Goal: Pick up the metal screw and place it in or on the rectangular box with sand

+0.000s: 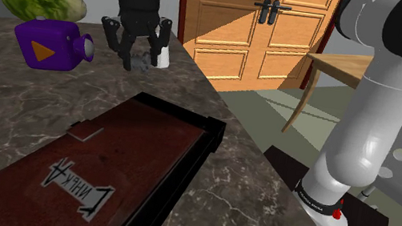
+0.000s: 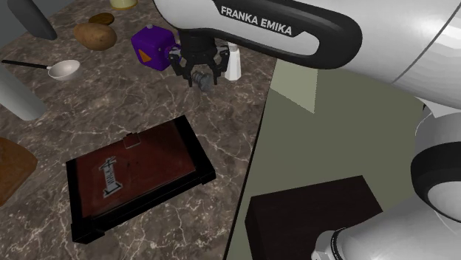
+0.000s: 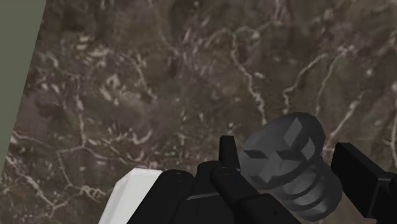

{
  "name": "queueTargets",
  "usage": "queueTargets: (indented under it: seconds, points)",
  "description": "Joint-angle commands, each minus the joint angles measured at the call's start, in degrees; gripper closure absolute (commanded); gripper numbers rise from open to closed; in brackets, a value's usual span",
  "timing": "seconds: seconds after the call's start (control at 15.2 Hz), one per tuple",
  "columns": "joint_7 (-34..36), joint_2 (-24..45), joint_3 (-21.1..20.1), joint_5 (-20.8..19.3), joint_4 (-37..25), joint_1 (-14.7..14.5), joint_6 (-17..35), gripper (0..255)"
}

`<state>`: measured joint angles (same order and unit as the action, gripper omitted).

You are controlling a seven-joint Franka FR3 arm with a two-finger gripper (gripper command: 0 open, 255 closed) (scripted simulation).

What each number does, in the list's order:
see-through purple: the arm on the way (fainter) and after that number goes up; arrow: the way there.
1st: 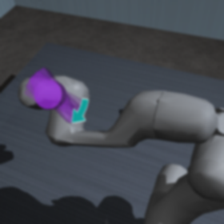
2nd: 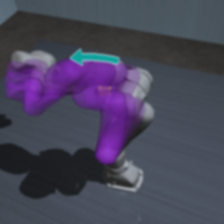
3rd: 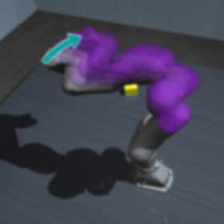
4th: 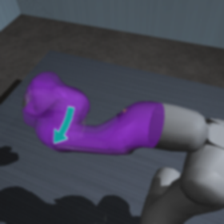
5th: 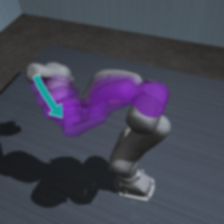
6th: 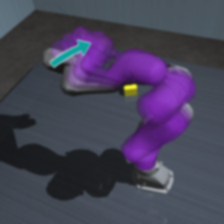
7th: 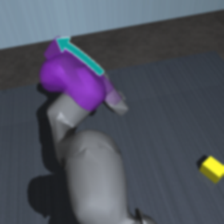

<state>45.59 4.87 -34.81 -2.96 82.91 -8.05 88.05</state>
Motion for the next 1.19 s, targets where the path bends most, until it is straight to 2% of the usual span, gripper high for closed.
queueTargets:
  seconds: [0.0,0.66,1.12]
  points:
    - [0.29,0.81,-0.15,-0.48,-2.42,-0.29,-1.78,255]
    - [2.09,6.4,-1.07,-4.07,-17.13,-3.1,-11.89,255]
    - [3.6,13.22,-1.55,-8.94,-32.24,-8.08,-21.09,255]
